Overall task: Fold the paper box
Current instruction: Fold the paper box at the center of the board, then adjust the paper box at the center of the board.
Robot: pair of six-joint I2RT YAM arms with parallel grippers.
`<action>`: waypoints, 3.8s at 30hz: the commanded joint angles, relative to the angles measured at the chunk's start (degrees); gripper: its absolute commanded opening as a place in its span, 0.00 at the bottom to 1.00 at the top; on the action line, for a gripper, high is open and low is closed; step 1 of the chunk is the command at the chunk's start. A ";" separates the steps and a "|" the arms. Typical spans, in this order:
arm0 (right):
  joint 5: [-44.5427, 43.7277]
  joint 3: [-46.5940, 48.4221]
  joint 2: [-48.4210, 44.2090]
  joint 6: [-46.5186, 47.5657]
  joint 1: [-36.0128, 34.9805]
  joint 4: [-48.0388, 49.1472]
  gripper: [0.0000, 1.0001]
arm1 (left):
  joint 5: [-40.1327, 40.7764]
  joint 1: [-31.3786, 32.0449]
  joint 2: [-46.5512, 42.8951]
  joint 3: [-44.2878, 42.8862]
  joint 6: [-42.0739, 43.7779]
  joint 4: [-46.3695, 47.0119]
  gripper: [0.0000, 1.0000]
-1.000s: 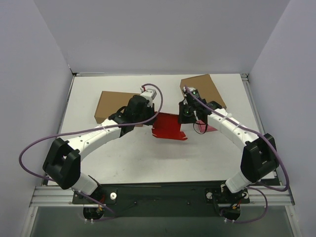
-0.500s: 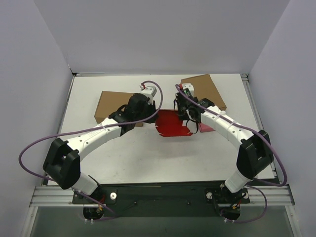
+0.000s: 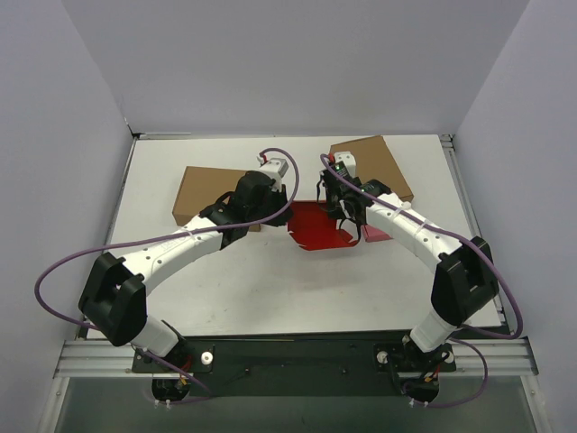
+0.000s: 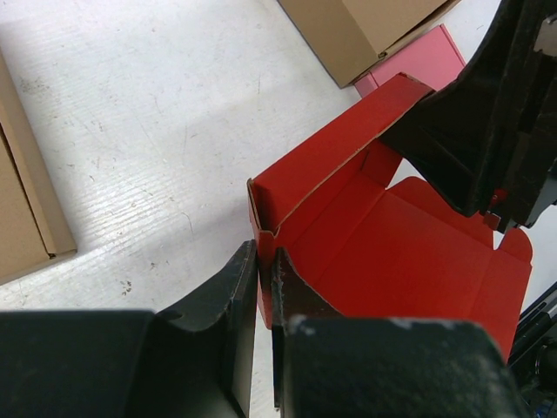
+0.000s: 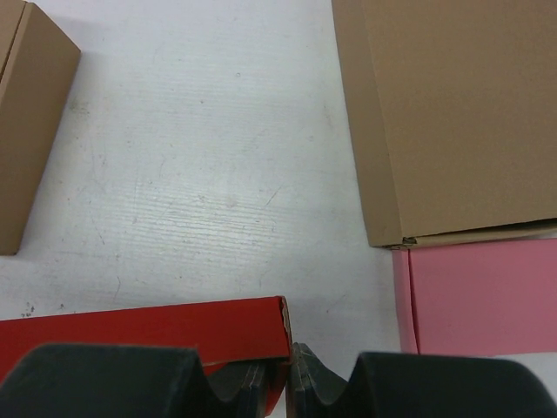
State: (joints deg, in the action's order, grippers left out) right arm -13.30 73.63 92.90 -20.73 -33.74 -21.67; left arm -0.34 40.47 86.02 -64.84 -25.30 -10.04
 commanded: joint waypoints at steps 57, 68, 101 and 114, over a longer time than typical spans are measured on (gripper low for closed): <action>9.35 0.73 -12.39 -3.89 1.48 -6.89 0.66 | 0.70 -1.01 5.31 -6.45 2.71 -0.51 0.00; 25.92 -0.94 -14.06 18.00 2.36 -3.29 0.65 | -10.81 -2.67 3.19 -2.31 4.38 3.98 0.00; 11.81 -4.63 -13.01 31.28 -6.07 2.16 0.40 | -19.61 -3.55 0.38 -0.81 9.74 -0.24 0.00; 9.79 -4.54 -13.27 28.65 -10.12 -0.21 0.04 | -3.20 -0.83 0.82 -1.69 11.85 -3.14 0.00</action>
State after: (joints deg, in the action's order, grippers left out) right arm -0.45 68.84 80.05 9.26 -42.28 -21.65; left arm -14.17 38.06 88.47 -65.12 -15.18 -10.98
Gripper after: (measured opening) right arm 0.075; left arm 0.169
